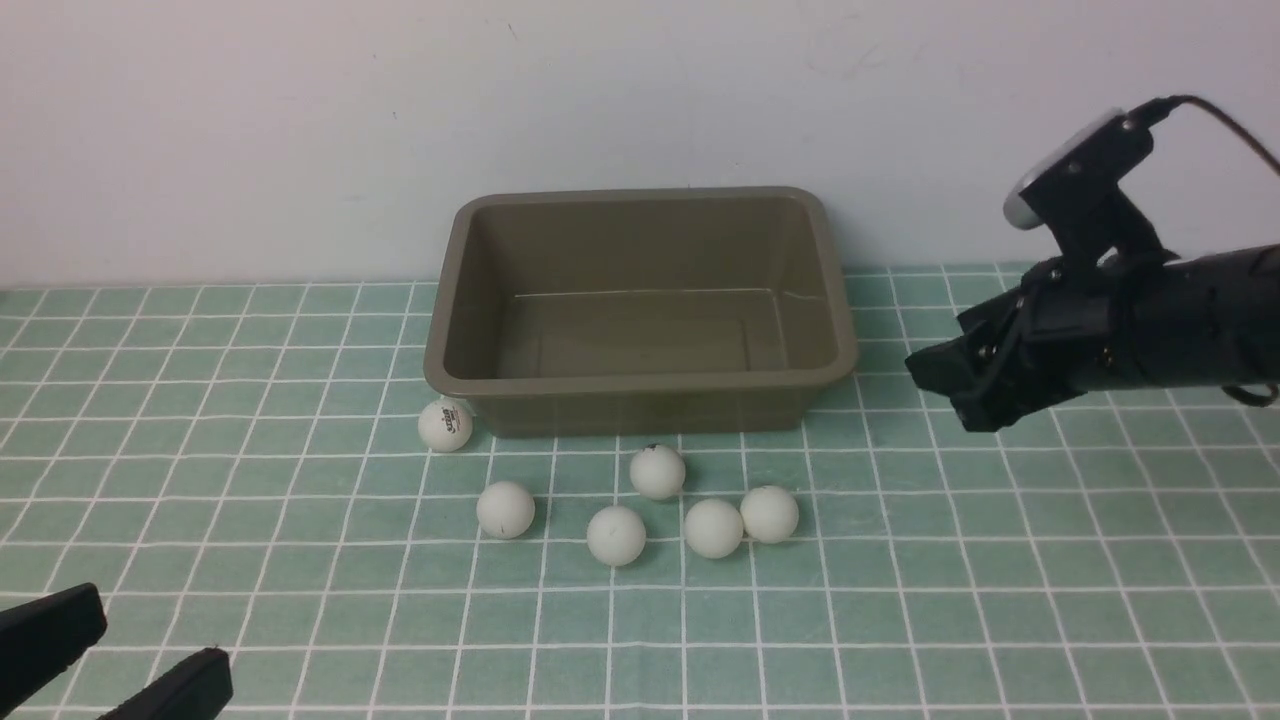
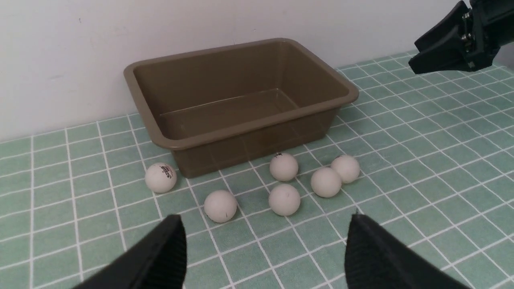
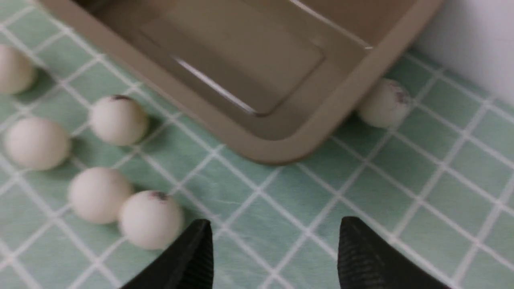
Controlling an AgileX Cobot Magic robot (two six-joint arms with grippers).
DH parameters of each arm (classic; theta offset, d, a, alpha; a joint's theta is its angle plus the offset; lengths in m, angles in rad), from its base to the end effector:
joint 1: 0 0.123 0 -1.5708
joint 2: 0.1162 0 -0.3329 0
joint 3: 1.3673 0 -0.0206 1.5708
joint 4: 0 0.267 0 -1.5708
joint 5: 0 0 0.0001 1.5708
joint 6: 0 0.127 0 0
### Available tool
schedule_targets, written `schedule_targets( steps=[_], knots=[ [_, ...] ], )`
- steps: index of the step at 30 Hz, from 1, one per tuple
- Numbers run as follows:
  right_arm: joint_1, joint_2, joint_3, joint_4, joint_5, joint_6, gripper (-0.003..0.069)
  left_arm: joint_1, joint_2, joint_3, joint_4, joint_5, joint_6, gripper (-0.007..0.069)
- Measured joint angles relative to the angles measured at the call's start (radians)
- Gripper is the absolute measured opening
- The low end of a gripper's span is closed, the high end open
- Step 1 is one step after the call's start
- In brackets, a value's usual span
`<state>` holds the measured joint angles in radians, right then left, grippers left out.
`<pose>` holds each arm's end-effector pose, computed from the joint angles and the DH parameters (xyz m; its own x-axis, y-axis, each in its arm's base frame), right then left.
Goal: Put the table tennis balls in the box on the green coffee tablecloth.
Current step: 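Reach for and grasp a ping pong ball on the table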
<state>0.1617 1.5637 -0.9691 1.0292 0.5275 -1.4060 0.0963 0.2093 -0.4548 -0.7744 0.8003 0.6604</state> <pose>0.3459 0.1120 0.2601 -0.4493 -0.4655 -0.7626 -0.7028 0.7111 -0.0200 0.0410 -0.0601 0.3034 -0.2710 0.0279 -0.9622 0.4114 0.9071 -0.0895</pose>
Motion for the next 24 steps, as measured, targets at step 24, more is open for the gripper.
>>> schedule_targets(
  steps=[24],
  knots=[
    [-0.003, 0.0, 0.0, 0.122, -0.131, 0.103, 0.0388, 0.0, 0.0, 0.0, 0.002, 0.024, 0.002, 0.0479]
  ],
)
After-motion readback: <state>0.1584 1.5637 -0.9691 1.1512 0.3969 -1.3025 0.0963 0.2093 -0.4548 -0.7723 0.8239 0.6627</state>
